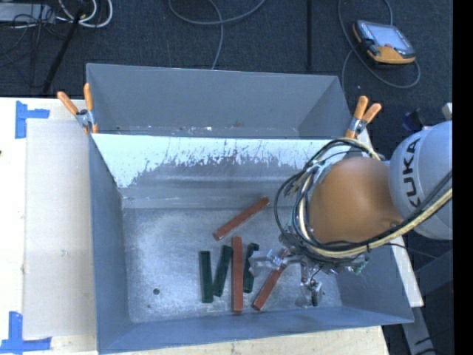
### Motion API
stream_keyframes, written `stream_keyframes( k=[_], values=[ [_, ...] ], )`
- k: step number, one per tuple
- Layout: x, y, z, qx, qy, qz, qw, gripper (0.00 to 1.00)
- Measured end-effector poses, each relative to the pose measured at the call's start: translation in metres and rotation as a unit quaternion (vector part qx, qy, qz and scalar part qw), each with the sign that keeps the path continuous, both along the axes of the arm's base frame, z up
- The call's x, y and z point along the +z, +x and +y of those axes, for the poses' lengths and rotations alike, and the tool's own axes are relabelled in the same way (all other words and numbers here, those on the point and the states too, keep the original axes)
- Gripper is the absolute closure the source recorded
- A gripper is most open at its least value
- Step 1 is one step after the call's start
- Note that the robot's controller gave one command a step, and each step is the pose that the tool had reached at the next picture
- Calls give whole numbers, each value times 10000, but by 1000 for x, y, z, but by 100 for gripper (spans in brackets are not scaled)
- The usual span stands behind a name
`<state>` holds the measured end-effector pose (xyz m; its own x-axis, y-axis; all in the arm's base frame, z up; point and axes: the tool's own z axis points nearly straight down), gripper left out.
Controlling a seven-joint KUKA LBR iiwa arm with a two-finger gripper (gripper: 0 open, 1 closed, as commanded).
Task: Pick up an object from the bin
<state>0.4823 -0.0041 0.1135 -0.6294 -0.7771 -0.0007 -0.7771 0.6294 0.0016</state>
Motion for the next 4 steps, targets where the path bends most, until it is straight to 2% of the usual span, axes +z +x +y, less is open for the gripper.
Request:
stream_keyframes(
  k=[1, 2, 3, 4],
  values=[
    [-45, 9, -1, 372, 5, 5, 9993, 0],
    [-45, 9, -1, 372, 0, -1, 9993, 0],
    [-43, 11, 0, 386, 5, -29, 9992, 100],
    [-7, 11, 1, 377, -2, -14, 9993, 100]
  ],
)
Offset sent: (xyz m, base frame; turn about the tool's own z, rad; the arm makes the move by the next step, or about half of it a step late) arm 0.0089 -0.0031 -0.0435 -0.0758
